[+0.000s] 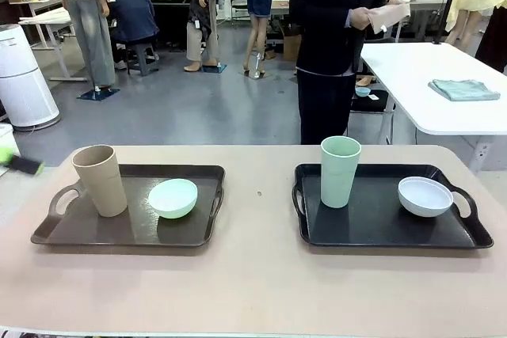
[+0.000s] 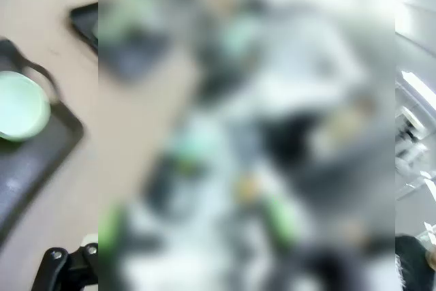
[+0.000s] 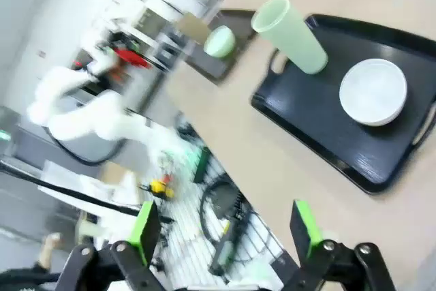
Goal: Set up a tray with a mat and arrange the tableware.
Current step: Pick up the Picnic Bowl and Reusable plastic cup from the Handle tray in front of the human's position and hold them in the air.
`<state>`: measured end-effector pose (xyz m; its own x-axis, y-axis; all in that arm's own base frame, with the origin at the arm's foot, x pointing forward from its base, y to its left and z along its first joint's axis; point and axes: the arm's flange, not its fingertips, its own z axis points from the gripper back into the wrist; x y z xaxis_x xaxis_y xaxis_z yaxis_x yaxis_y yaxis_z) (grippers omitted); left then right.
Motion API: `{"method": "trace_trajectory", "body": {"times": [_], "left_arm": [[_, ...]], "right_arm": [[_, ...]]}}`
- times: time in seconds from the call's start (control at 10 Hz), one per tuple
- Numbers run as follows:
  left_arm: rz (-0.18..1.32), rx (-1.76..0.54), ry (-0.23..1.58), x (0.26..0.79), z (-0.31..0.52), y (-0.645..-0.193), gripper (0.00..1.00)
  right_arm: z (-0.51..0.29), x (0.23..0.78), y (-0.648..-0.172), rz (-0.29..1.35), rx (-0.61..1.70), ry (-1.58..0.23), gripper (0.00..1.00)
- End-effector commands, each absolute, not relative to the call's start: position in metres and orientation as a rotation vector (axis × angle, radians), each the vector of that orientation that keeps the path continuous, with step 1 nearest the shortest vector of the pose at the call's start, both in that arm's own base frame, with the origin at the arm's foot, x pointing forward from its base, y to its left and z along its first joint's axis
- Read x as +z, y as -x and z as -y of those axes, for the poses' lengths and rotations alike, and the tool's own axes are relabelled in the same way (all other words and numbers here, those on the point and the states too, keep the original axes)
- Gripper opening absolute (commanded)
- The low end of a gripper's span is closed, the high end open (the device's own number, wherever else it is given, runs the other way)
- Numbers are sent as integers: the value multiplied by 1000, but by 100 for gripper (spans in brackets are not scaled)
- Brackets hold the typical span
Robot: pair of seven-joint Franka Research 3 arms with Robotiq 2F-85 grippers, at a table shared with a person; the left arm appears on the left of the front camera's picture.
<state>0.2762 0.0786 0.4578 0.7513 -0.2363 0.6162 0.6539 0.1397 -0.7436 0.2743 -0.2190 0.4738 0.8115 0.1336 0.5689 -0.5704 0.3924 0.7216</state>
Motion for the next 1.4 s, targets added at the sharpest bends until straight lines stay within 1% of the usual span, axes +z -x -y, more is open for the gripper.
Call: {"method": "trace_trajectory", "body": {"times": [0.0, 0.1, 0.2, 1.3], "left_arm": [[139, -575, 1494, 392, -49, -319, 100], [395, -668, 1279, 458, -79, -276, 100], [395, -668, 1279, 458, -79, -276, 100], [395, -668, 1279, 458, -79, -276, 100]], "right_arm": [[189, 430, -353, 323, 199, -1552, 100], [156, 414, -367, 228, 247, -1526, 100], [215, 452, -297, 439, 391, -1238, 100], [215, 452, -297, 439, 391, -1238, 100]]}}
